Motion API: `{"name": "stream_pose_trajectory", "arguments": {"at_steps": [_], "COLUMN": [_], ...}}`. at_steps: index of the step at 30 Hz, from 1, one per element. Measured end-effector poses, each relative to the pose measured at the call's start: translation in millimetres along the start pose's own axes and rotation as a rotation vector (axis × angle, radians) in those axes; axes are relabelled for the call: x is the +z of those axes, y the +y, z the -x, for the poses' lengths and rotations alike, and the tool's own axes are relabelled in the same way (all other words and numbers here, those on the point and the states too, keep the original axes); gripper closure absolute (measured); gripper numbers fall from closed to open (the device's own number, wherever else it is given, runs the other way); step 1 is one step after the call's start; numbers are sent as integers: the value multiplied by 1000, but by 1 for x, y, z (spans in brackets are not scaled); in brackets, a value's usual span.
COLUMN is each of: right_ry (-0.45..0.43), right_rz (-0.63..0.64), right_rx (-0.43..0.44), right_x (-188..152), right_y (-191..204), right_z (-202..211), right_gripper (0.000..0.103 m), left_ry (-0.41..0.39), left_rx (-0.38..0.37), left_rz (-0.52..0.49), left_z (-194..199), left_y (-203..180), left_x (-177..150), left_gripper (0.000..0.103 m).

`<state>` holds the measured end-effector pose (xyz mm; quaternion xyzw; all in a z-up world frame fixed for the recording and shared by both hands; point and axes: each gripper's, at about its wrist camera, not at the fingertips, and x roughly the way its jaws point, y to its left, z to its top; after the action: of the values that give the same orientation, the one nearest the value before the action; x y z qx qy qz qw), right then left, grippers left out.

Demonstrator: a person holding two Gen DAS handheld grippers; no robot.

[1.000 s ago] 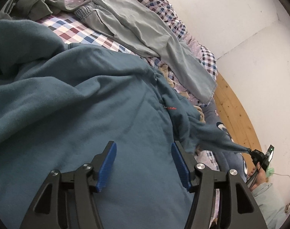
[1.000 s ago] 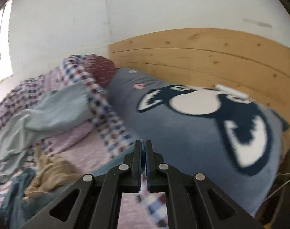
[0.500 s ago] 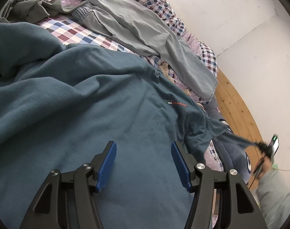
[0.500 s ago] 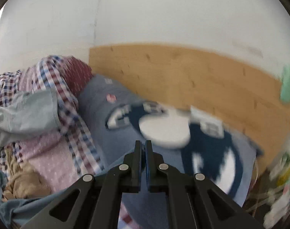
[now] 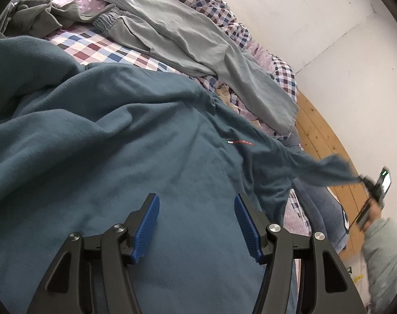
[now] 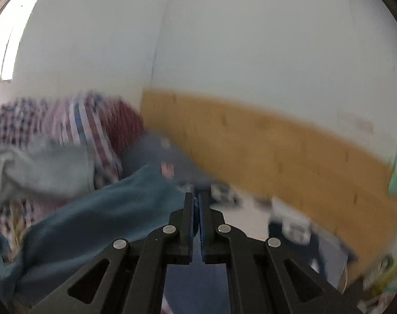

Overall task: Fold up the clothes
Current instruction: 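Lift the sweatshirt sleeve with the right tool and swing it across the bed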

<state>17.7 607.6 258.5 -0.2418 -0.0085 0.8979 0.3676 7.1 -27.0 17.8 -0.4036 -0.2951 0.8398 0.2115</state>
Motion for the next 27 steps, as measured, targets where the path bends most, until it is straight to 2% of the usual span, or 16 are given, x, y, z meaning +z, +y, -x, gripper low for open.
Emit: {"name": "stream_pose_trajectory", "arguments": {"at_steps": [2, 6, 9, 13, 15, 17, 19, 21, 22, 23, 24, 26, 27], "right_ry": [66, 220, 326, 449, 539, 589, 590, 573, 560, 543, 538, 534, 566], "right_rz": [34, 140, 263, 427, 464, 482, 449, 330, 262, 208, 157, 62, 42], "right_rx": [25, 141, 228, 288, 362, 434, 517, 625, 671, 671, 639, 565, 490], "right_x": [-29, -96, -153, -210, -233, -241, -234, -217, -208, -199, -193, -181, -182], "right_y": [3, 18, 36, 52, 54, 54, 47, 32, 23, 14, 5, -13, -18], "right_z": [-7, -13, 0, 23, 33, 43, 55, 60, 62, 59, 51, 33, 18], "right_gripper": [101, 101, 101, 101, 99, 94, 88, 71, 58, 49, 46, 43, 42], "left_ry": [2, 6, 7, 6, 7, 8, 8, 8, 9, 10, 10, 10, 10], "left_rx": [-4, -2, 0, 6, 8, 9, 10, 10, 10, 10, 10, 11, 11], "left_rz": [0, -9, -18, -27, -32, -35, -36, -36, -37, -38, -38, -38, -38], "left_z": [0, -1, -1, -1, -1, -1, -1, -1, -1, -1, -1, -1, -1], "left_y": [-1, -3, -4, -6, -7, -8, -8, -7, -7, -7, -7, -7, -7], "left_x": [0, -2, -3, -6, -6, -6, -7, -7, -7, -6, -6, -6, -7], "left_gripper": [39, 39, 39, 39, 39, 39, 39, 39, 39, 39, 39, 39, 39]}}
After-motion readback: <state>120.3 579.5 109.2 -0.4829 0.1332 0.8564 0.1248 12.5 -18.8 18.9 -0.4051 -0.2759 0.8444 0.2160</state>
